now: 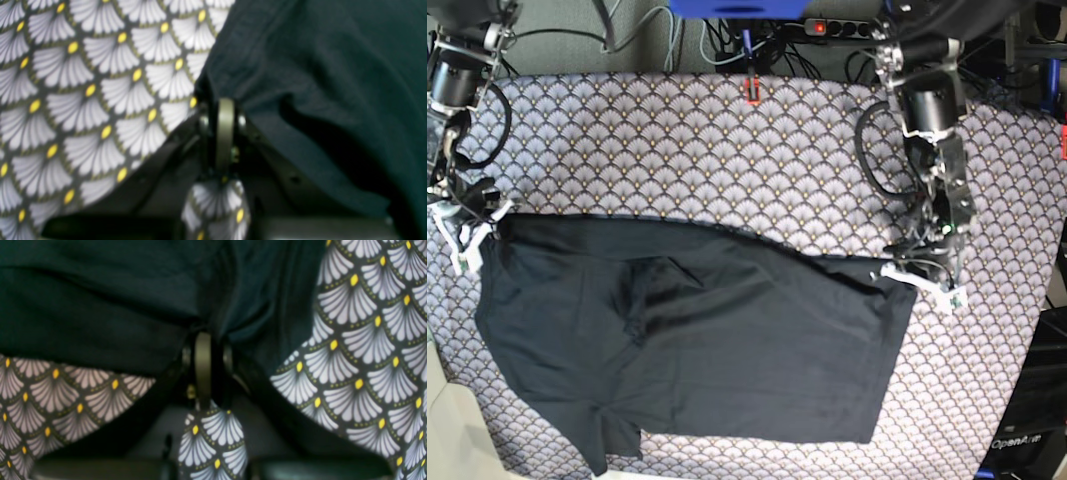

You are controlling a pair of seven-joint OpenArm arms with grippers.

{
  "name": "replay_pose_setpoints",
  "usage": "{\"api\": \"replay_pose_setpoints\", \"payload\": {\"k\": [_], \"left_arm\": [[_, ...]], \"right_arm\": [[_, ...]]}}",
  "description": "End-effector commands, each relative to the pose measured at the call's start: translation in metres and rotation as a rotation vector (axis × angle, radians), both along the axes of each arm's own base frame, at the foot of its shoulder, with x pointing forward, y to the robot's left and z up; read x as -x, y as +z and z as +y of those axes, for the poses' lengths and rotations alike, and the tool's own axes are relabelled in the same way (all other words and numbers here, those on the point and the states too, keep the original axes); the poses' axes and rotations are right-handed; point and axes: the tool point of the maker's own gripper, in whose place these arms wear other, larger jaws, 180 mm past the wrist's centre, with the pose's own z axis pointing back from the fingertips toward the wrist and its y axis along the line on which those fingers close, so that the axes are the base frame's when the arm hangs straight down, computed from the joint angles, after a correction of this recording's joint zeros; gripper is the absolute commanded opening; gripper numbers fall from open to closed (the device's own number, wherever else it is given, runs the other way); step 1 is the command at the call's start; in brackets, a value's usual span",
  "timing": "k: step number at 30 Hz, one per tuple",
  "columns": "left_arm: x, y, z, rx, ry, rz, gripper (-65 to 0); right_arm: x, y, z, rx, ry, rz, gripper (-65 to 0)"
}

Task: Fold the T-shirt properly
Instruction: 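Pull the held fold edge with both grippers away from the hem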

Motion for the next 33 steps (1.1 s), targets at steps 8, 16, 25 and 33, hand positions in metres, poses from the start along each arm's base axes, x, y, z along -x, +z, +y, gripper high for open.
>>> {"api": "replay_pose_setpoints", "payload": {"k": [8,16,25,33], "left_arm": [[0.013,0.031,0.009,-0.049,-0.012,-0.020,-65.0],[0.046,0.036,0.012,-0.082,-0.023,0.011,-65.0],[0.074,0.034,0.007,-0.117,-0.099,0.017,-65.0],[0.110,0.030,0.022,-0.147,-0.077,0.051,-65.0]], "right_arm": [[0.018,0.010,-0.006,0.084,0.042,0.006,-65.0],[0.042,-0.003,-0.006,0.087,0.048,0.051,-65.0],[0.071,0.013,0.017,0.125,0.129,0.019,-65.0],[0.105,0.010,0.009,0.095,0.086,0.040,-65.0]]}}
